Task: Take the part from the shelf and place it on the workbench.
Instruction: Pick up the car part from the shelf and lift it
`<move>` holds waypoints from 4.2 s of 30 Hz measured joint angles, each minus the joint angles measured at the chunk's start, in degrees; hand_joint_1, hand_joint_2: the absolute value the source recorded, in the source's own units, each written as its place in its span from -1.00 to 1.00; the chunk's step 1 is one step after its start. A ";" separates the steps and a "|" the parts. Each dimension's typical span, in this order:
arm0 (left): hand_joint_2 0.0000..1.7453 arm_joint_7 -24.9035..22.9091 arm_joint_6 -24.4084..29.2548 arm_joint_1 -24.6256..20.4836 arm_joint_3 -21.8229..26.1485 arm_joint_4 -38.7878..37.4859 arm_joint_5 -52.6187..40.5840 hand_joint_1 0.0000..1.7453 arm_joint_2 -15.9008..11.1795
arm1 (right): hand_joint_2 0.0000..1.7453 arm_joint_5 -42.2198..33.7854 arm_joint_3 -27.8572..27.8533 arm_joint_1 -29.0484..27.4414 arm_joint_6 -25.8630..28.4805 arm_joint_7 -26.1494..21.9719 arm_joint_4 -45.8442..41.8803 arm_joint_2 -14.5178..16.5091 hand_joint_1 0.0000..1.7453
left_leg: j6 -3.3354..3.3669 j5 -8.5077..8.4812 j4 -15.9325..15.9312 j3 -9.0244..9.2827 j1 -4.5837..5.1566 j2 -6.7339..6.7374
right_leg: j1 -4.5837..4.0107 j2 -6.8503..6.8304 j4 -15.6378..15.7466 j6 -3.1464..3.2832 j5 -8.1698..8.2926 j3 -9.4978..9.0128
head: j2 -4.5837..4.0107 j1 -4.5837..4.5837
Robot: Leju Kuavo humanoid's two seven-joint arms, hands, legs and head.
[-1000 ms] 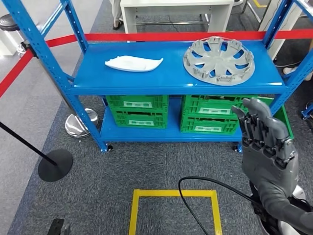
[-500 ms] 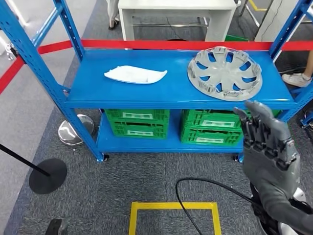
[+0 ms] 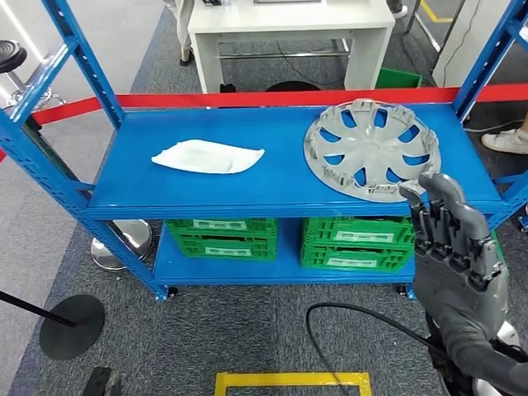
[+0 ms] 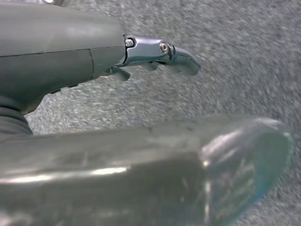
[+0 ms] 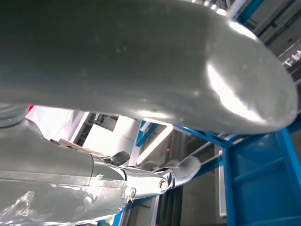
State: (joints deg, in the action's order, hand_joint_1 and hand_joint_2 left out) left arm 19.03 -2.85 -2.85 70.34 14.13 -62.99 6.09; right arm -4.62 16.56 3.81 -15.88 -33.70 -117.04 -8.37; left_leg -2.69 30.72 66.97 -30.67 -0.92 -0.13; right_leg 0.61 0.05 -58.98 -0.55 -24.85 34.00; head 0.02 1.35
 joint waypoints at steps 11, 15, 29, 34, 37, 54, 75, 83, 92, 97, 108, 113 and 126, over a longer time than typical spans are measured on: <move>-1.00 -0.01 0.51 0.78 0.04 -0.01 -0.39 -1.00 -0.20 | -1.00 0.32 -1.14 -1.20 -1.84 -0.97 0.09 -0.01 -1.00 | 1.25 -10.24 -8.76 -9.24 0.59 -0.08 | -0.09 1.18 0.79 -1.80 -7.25 -7.22 | 0.00 0.30; -1.00 -0.03 0.56 0.50 0.04 -0.01 -0.44 -1.00 -0.09 | -1.00 0.30 -1.67 -1.60 -2.55 -1.15 0.05 -0.11 -1.00 | 2.57 -10.11 -9.06 -8.06 0.28 -0.09 | -0.08 0.67 -4.31 -2.88 -10.88 -5.47 | 0.01 -0.07; -1.00 -1.70 0.36 0.13 0.03 -0.06 -1.93 -1.00 0.53 | 1.00 10.54 1.27 3.45 0.00 9.63 10.73 -1.02 -1.00 | 0.73 -5.33 -7.47 -5.04 0.60 -0.82 | -0.14 0.65 0.34 -0.50 -0.94 -0.77 | -0.01 0.01; 1.00 -4.49 0.35 0.15 0.05 -0.21 -2.00 -1.00 0.96 | 1.00 27.64 6.70 9.85 5.24 18.44 20.09 -3.50 -1.00 | -0.17 -0.37 6.18 -12.45 0.40 -0.66 | 0.06 0.52 0.59 -0.01 -1.06 -1.05 | -0.01 0.45; 1.00 -7.87 0.94 0.12 0.07 -0.25 -2.30 -1.00 1.09 | 1.00 38.58 11.05 14.63 8.80 24.16 25.90 -4.12 -1.00 | -0.41 -5.92 -1.67 -9.02 0.15 -0.36 | 0.23 0.64 0.56 -0.55 -1.44 -1.52 | -0.02 0.50; -1.00 -13.90 3.39 0.51 0.53 -0.31 -3.67 -1.00 2.20 | 1.00 53.33 19.88 24.22 14.44 36.00 48.19 -5.15 -1.00 | 2.39 -6.46 -9.24 -4.11 0.67 -0.75 | -0.16 0.47 -1.66 -2.31 0.00 1.69 | -0.01 -0.14; -1.00 -12.14 3.76 0.61 1.36 -0.36 -4.57 -1.00 2.25 | 1.00 54.41 17.85 24.07 8.58 40.59 57.72 -5.82 0.33 | 2.07 -6.61 -9.29 -4.62 0.09 -0.64 | 0.13 0.52 -1.50 -2.91 -1.56 1.60 | -0.01 0.34; -1.00 -11.95 3.77 0.59 1.56 -0.38 -5.58 -1.00 2.05 | 1.00 55.31 15.52 24.36 11.83 44.15 64.85 -5.45 0.38 | 2.34 -5.84 -9.31 -3.55 0.10 -0.88 | 0.19 0.43 -6.89 -3.12 -0.78 5.35 | -0.02 -0.04; -1.00 -10.84 3.68 0.51 1.60 -0.39 -6.45 -1.00 1.98 | 1.00 56.16 11.12 24.67 14.53 44.83 67.05 -4.39 0.98 | 0.01 -3.17 -6.30 -4.43 0.16 -0.67 | 0.16 0.54 0.20 -0.71 0.98 1.44 | -0.02 0.50; -1.00 -10.82 3.66 0.50 1.60 -0.40 -6.47 -1.00 1.99 | 1.00 56.18 10.99 24.67 14.53 44.87 67.08 -4.37 1.00 | -0.02 -2.79 -5.67 -4.73 0.16 -0.66 | 0.16 0.51 0.20 -0.64 0.97 1.43 | -0.02 0.57; -1.00 -6.30 2.53 0.75 1.60 -0.42 -6.95 -1.00 1.58 | 1.00 56.26 7.18 23.52 14.78 43.57 67.87 -4.19 1.00 | 1.84 -5.90 -9.58 -3.22 0.20 -0.56 | -0.11 0.43 -0.66 -2.59 0.05 1.90 | -0.01 0.49; -1.00 -3.88 2.15 0.85 1.54 -0.42 -8.01 -1.00 1.28 | 1.00 55.33 5.89 22.09 15.35 42.27 67.64 -4.63 1.00 | 2.72 -5.78 -9.75 -2.92 0.20 -0.52 | -0.03 0.41 -16.22 -3.34 -6.62 9.06 | -0.02 0.14; -1.00 -1.34 2.98 0.99 0.97 -0.48 -9.70 -1.00 0.90 | 1.00 42.20 0.99 16.13 14.84 32.95 57.73 -5.96 1.00 | -0.16 0.31 -0.36 -6.60 0.01 -0.54 | 0.05 0.36 0.21 -0.54 0.40 0.75 | -0.02 0.79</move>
State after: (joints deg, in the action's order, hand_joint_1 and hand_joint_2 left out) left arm 17.69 0.14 -1.86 71.30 13.64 -72.69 6.99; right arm 37.57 17.55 19.94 -1.04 -0.75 -59.32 -14.33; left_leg -2.85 31.03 66.60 -37.27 -0.91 -0.68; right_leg 0.66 0.40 -58.77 -1.09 -24.45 34.75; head 0.00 2.14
